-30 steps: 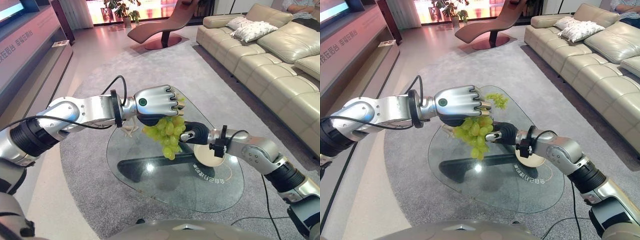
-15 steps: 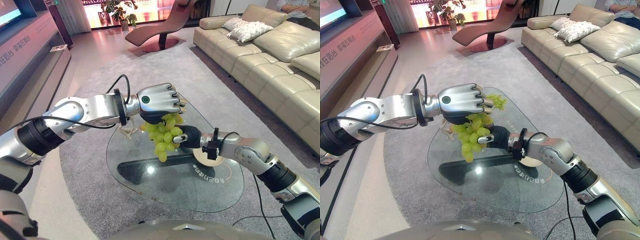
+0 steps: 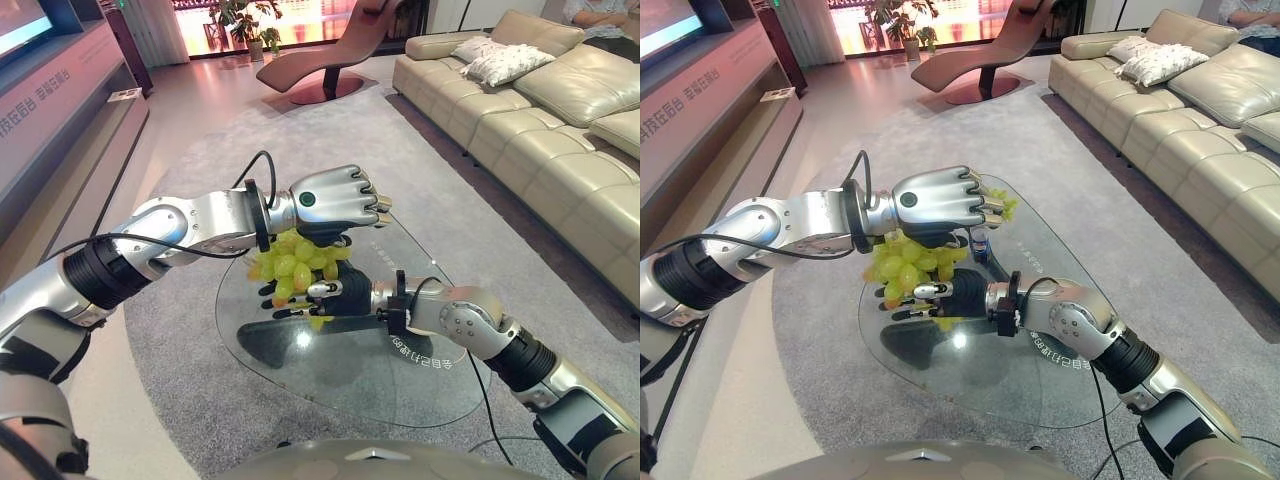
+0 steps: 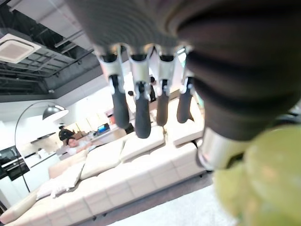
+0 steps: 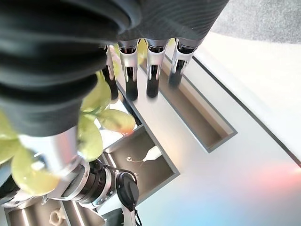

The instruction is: Pick up fruits into the plate

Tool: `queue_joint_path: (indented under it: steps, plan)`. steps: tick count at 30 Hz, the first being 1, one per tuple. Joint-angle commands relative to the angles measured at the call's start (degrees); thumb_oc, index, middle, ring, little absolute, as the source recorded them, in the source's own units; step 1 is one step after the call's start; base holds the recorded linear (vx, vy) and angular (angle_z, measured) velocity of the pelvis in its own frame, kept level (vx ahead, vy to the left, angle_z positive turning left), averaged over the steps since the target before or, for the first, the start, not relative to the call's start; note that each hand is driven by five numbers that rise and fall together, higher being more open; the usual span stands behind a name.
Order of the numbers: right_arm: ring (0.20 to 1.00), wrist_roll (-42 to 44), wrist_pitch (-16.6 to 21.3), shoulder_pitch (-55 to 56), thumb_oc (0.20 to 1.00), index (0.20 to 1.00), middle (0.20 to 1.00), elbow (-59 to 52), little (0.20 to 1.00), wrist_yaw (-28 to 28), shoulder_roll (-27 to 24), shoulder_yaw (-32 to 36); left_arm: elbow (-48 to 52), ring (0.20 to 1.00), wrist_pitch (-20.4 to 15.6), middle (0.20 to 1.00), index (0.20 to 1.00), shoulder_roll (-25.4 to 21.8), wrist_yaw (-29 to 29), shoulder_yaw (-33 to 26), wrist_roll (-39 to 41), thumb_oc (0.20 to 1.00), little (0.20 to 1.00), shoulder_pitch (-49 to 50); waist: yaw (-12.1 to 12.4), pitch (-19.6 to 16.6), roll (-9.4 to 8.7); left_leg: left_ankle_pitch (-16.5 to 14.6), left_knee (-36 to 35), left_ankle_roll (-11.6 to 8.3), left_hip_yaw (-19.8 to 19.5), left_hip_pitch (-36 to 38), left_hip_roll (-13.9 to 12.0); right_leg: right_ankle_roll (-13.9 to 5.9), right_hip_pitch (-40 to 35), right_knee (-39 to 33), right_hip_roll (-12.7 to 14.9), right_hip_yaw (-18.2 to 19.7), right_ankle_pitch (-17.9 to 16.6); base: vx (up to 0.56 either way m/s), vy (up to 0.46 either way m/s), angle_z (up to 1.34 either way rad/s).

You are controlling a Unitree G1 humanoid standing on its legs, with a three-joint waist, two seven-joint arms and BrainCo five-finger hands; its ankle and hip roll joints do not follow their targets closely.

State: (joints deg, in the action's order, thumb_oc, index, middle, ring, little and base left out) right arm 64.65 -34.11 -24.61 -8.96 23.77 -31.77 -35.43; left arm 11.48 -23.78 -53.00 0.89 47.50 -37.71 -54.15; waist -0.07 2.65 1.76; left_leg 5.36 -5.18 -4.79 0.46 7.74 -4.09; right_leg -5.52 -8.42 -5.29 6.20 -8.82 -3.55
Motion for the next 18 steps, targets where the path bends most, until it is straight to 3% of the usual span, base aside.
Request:
queue_joint_path:
  steps: [1, 7, 8, 9, 10, 18]
  plan:
    - [0.2, 4.88, 3.55, -6.05, 0.2, 0.2, 0.2, -4.96, 0.2, 0.72, 2.95, 1.98, -4.58, 0.2, 1.72, 0.2, 0.2, -0.76, -1.12, -1.65, 1.98, 0.2, 0.2, -6.3, 0.78, 0.25, -2.35, -9.12, 0.72, 3.06, 3.87, 3.37, 4.48, -1.12, -1.91, 0.54, -0.74, -1.5, 3.3, 0.0, 0.0, 0.0]
    - [0.2, 5.13, 3.09, -5.88, 0.2, 0.2, 0.2, -4.9, 0.2, 0.12, 2.76, 2.3, -4.5, 0.2, 1.57, 0.2, 0.2, -0.84, -0.84, -2.07, 1.86, 0.2, 0.2, -6.0, 0.81, 0.42, -2.39, -9.15, 0.67, 3.06, 3.81, 3.47, 4.46, -1.1, -2.0, 0.56, -0.73, -1.62, 3.34, 0.0, 0.0, 0.0]
    - [0.523, 5.19, 2.92, -5.7, 0.523, 0.523, 0.523, -4.71, 0.523, -0.03, 2.72, 2.43, -4.59, 0.2, 1.57, 0.2, 0.2, -0.83, -0.91, -2.05, 1.72, 0.2, 0.2, -6.0, 0.77, 0.39, -2.4, -9.16, 0.63, 3.06, 3.78, 3.48, 4.49, -1.09, -2.01, 0.51, -0.76, -1.55, 3.33, 0.0, 0.0, 0.0]
    - [0.598, 5.06, 2.87, -5.5, 0.598, 0.598, 0.598, -4.65, 0.598, -0.04, 2.74, 2.47, -4.54, 0.2, 1.57, 0.2, 0.2, -0.84, -0.89, -2.14, 1.69, 0.2, 0.2, -5.87, 0.77, 0.37, -2.39, -9.15, 0.62, 3.05, 3.77, 3.49, 4.5, -1.11, -2.02, 0.51, -0.75, -1.56, 3.34, 0.0, 0.0, 0.0]
    - [1.0, 5.03, 2.76, -5.41, 1.0, 1.0, 1.0, -4.6, 1.0, -0.03, 2.65, 2.63, -4.42, 0.2, 1.57, 0.2, 0.2, -0.93, -0.91, -2.27, 1.66, 0.2, 0.2, -5.68, 0.77, 0.37, -2.38, -9.15, 0.62, 3.06, 3.75, 3.49, 4.51, -1.11, -2.01, 0.49, -0.75, -1.55, 3.33, 0.0, 0.0, 0.0]
    - [1.0, 5.17, 2.66, -4.48, 1.0, 1.0, 1.0, -3.99, 1.0, 0.37, 2.35, 3.22, -4.33, 0.2, 1.51, 0.2, 0.2, -1.43, -0.8, -2.58, 1.72, 0.2, 0.2, -5.28, 0.74, 0.5, -2.31, -9.1, 0.59, 3.02, 3.85, 3.57, 4.42, -1.13, -2.04, 0.51, -0.7, -1.67, 3.25, 0.0, 0.0, 0.0]
